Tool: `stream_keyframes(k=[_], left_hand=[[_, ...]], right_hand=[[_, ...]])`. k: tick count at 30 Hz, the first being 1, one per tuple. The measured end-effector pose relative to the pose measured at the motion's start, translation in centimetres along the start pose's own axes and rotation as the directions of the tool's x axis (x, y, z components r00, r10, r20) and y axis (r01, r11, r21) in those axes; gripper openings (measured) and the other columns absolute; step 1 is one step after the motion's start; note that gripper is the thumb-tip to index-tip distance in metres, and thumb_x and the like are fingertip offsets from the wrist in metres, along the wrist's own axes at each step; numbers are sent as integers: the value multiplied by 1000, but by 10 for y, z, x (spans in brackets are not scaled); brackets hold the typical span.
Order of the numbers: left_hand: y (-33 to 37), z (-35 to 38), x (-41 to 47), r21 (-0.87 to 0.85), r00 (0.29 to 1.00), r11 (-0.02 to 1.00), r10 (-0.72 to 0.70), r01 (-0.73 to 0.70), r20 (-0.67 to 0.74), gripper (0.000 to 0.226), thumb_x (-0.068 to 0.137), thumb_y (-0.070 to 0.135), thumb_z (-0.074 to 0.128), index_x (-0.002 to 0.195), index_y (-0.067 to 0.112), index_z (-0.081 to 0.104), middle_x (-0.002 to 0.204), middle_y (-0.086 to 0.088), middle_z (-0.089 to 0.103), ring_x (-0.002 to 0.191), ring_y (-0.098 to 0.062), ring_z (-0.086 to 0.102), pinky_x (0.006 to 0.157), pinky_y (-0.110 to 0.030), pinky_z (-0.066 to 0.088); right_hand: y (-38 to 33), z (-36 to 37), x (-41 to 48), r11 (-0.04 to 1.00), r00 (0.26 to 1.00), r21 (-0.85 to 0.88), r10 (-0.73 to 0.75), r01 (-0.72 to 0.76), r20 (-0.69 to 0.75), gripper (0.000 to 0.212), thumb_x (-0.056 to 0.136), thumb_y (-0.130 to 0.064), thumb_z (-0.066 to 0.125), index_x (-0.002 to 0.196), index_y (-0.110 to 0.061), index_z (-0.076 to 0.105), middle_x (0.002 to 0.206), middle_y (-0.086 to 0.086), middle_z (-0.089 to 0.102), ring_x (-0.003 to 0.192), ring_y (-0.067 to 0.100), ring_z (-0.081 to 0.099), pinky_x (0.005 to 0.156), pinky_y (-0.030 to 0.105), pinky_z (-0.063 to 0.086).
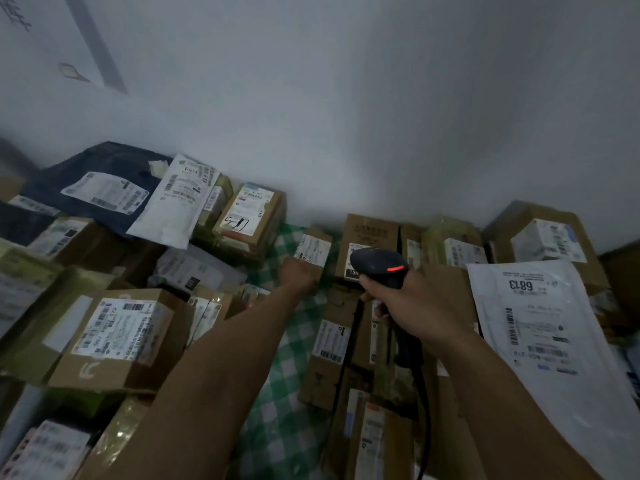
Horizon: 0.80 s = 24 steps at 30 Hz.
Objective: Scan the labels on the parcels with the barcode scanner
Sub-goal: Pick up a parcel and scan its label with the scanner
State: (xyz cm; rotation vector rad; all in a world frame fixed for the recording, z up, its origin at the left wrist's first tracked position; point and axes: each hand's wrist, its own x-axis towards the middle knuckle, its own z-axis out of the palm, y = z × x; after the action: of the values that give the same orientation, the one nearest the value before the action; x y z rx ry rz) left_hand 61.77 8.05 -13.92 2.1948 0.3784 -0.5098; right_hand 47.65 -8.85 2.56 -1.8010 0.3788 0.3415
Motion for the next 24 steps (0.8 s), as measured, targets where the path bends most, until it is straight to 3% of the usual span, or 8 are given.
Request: stream_keyframes(k=[3,5,9,14,18,20,24], left_hand=[[-14,12,4,106,995,994,39,-28,-95,51,99,34,61,142,12,43,143,-13,51,127,-32,54,99,-41,49],[-21,19,-1,267,966,955,179,-126,-186,58,100,40,55,150,19,34,152,-13,41,139,-34,41,111,-50,38],[-25,23,-6,464,937,847,336,-259,-90,58,106,37,43,159,20,27,168,-12,18,155,-35,16,123,-55,25],[-16,12,15,527,941,817,326,-234,-87,72,103,24,52,162,12,13,170,-15,4,157,-36,5,126,-50,13],[-11,0,29,579,935,788,334,-210,-115,73,103,19,55,162,8,14,170,-16,9,156,-36,9,125,-51,19],[-10,0,30,578,944,789,317,-206,-96,73,104,16,52,163,10,9,170,-17,3,157,-38,2,124,-53,16],[-6,9,9,451,926,840,371,-302,-69,82,99,0,49,164,17,2,171,-13,-8,157,-34,-12,125,-52,15]], right_hand=[[3,1,6,1000,1000,3,3,-3,-1,12,98,-34,69,109,-31,67,83,-3,76,66,10,63,69,35,52],[3,2,8,1000,1000,-7,-1,1,4,4,98,-34,69,101,-33,67,85,-1,77,66,10,63,71,37,53],[4,5,10,999,1000,-32,-1,1,4,4,97,-38,69,94,-35,69,88,1,77,70,12,64,80,45,56],[6,7,12,1000,1000,-28,6,-6,11,5,97,-38,68,97,-33,70,89,-2,78,68,10,64,77,41,55],[8,6,13,1000,1000,-15,9,-9,20,5,98,-36,67,103,-34,68,89,-4,77,66,5,65,76,34,54],[8,5,13,1000,1000,-11,11,-11,20,7,99,-35,66,106,-35,66,91,-2,77,66,6,64,75,34,54],[10,5,11,1000,1000,3,24,-24,18,10,99,-33,66,108,-29,68,92,2,77,65,8,63,71,34,53]])
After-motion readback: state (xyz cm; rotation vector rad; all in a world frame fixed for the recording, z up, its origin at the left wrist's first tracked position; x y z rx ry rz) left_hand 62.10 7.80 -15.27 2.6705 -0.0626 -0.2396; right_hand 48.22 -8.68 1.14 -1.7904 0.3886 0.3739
